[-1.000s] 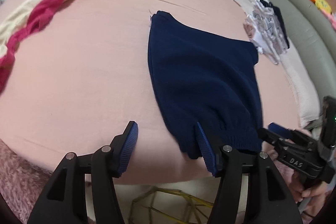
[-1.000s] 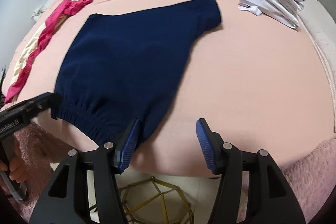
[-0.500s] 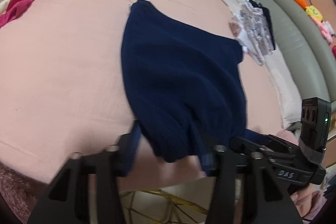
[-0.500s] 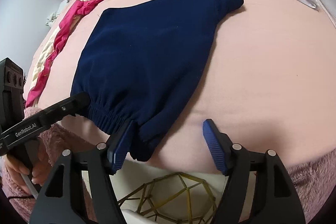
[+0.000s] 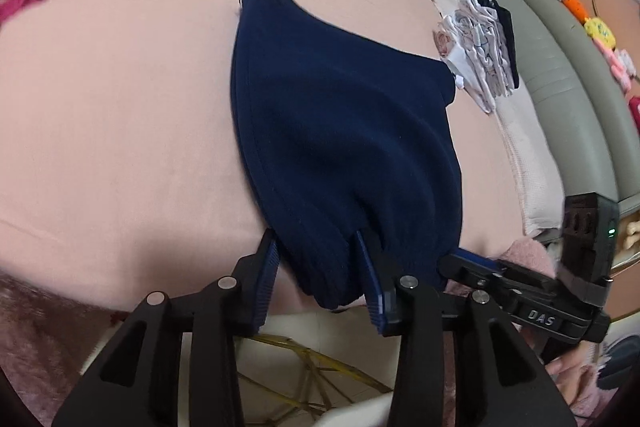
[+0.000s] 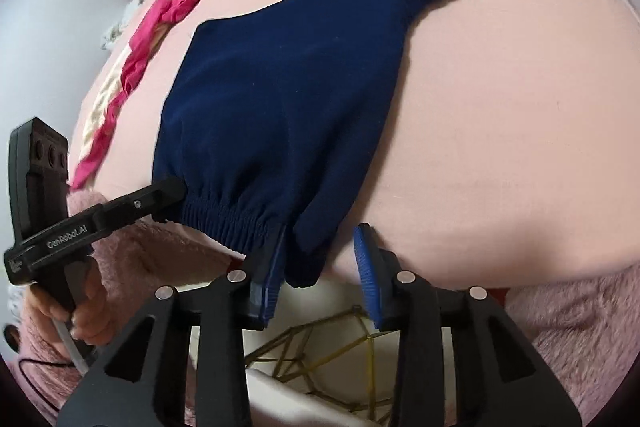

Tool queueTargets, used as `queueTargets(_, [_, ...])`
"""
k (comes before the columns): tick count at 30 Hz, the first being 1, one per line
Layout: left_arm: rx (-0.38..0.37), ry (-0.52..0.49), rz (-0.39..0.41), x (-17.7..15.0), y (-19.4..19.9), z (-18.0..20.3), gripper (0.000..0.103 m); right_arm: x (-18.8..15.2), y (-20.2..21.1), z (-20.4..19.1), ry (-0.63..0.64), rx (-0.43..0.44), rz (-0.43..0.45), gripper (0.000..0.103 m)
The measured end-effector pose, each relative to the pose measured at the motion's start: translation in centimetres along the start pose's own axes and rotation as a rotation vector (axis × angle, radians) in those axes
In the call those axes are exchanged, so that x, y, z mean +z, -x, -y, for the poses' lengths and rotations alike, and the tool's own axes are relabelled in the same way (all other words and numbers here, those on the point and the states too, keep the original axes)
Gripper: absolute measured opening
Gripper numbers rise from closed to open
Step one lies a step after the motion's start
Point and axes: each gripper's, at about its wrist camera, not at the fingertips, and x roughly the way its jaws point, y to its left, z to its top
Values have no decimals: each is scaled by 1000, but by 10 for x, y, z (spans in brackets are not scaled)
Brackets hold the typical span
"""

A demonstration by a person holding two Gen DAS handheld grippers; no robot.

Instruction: Fold clothes

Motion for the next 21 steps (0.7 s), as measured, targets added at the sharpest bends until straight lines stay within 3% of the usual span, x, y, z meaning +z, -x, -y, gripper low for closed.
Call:
queueTargets(4, [131, -119, 130, 5, 20, 15, 42, 0, 9, 5, 3, -58, 29, 44])
queueTargets(9, [135, -321, 163, 34, -3, 53, 43, 33, 6, -5, 47, -90, 93, 45])
queueTargets(13, [187, -386, 46, 61, -48, 68, 43, 73, -28, -16, 139, -146, 65, 49])
queueTargets(17, [264, -372, -55, 63, -55, 46, 43, 88, -56, 1, 146, -223, -1, 47])
queueTargets(19, [274, -366, -64, 68, -44, 44, 43, 90, -61, 13, 132, -244, -19, 50])
queueTargets(21, [207, -348, -31, 81, -40, 44, 43, 97, -57, 16, 124, -220, -3, 51])
